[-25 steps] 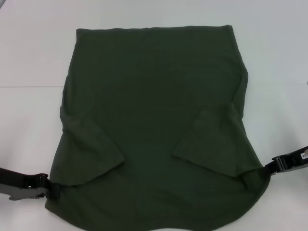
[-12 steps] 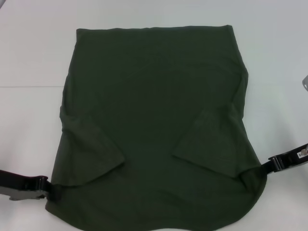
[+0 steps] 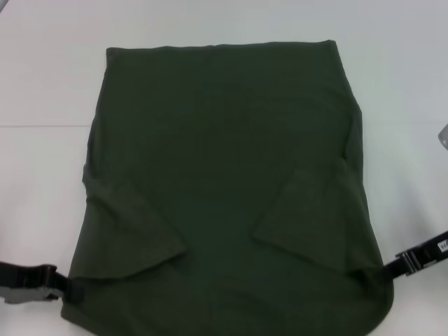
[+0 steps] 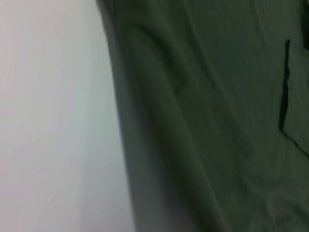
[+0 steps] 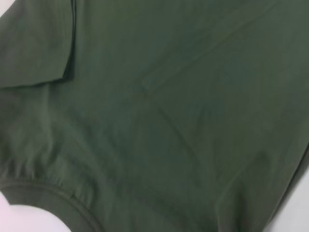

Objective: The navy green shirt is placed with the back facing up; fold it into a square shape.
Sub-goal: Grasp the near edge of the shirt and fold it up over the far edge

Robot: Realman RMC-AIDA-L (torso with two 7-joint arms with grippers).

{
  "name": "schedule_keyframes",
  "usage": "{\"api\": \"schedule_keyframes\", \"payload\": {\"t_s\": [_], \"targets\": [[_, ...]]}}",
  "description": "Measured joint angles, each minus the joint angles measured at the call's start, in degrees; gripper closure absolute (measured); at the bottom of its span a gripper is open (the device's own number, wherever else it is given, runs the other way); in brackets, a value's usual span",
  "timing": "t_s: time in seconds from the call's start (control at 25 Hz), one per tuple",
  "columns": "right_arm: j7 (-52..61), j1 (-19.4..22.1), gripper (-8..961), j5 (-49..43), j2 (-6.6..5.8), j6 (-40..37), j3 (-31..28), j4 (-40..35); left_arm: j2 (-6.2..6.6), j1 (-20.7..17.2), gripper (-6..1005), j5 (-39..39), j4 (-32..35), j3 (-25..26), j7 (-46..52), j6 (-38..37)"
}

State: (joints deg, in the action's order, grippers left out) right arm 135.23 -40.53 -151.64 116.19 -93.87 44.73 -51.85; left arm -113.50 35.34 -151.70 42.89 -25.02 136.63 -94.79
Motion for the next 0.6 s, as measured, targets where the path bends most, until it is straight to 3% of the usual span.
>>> {"api": "schedule_keyframes", "payload": {"t_s": [0.6], "targets": [[-6.49, 1.28, 869, 0.0, -0.56, -11.86, -0.14, 0.52, 0.27, -0.66, 963, -4.68, 0.03, -0.37, -3.4, -13.91]]}}
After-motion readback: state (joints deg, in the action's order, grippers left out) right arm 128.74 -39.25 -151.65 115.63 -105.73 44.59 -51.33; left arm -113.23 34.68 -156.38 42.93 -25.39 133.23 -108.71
